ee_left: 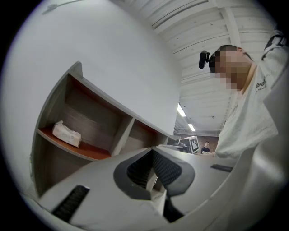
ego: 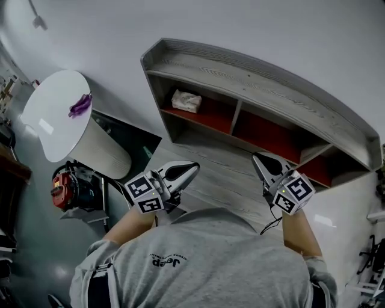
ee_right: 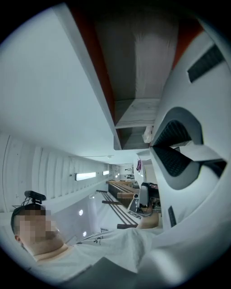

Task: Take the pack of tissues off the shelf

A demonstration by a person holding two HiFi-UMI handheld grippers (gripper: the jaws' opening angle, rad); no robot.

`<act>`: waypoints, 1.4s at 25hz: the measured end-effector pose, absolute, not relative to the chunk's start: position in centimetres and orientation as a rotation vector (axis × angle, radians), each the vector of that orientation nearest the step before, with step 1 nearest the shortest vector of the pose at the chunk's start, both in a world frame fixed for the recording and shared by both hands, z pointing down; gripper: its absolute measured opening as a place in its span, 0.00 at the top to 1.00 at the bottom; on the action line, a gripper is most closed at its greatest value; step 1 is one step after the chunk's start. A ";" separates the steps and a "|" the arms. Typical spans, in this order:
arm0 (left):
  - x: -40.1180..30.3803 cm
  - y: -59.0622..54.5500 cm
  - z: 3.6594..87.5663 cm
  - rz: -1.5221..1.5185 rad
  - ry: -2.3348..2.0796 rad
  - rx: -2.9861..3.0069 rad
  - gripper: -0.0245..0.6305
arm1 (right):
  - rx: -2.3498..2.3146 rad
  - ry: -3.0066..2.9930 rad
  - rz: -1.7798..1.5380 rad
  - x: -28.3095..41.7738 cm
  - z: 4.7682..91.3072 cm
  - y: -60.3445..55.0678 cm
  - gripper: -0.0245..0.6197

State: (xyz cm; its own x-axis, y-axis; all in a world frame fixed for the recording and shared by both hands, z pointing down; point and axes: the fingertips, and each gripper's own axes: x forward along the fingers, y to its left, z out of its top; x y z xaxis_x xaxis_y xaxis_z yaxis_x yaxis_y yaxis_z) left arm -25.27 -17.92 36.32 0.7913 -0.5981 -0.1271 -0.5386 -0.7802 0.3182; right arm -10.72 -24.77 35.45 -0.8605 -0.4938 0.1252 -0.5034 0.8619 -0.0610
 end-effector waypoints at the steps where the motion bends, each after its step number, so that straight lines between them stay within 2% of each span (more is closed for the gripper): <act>1: -26.3 -18.0 36.2 -0.331 -0.893 2.716 0.95 | 0.766 -2.919 0.110 -12.1 35.1 -25.0 0.93; 9: -32.6 -17.1 35.6 -0.368 -1.016 2.722 0.95 | 0.646 -2.840 -0.035 -22.2 33.8 -27.6 0.91; 11: -34.2 -16.7 35.5 -0.368 -1.063 2.719 0.95 | 0.614 -2.820 -0.066 -24.6 33.8 -28.0 0.85; 16: -38.6 -15.7 35.5 -0.373 -1.203 2.677 0.95 | 0.578 -2.755 -0.112 -30.0 34.9 -30.1 0.81; 22: -43.4 -14.0 35.9 -0.384 -1.348 2.614 0.95 | 0.580 -2.651 -0.133 -35.4 37.4 -33.7 0.68; 25: -45.2 -13.0 36.2 -0.390 -1.400 2.582 0.95 | 0.593 -2.579 -0.147 -37.2 39.1 -35.8 0.63; 35: -49.3 -11.0 37.2 -0.407 -1.494 2.499 0.95 | 0.663 -2.293 -0.228 -39.3 44.8 -42.6 0.62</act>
State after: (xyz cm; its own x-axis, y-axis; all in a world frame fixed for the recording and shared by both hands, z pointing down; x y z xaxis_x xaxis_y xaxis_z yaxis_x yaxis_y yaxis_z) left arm -49.25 -11.01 37.20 0.4505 -0.8831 -0.1309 -0.8276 -0.4681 0.3097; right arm -39.30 -42.55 44.80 -0.6031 -0.5237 0.6017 -0.3947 0.8514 0.3454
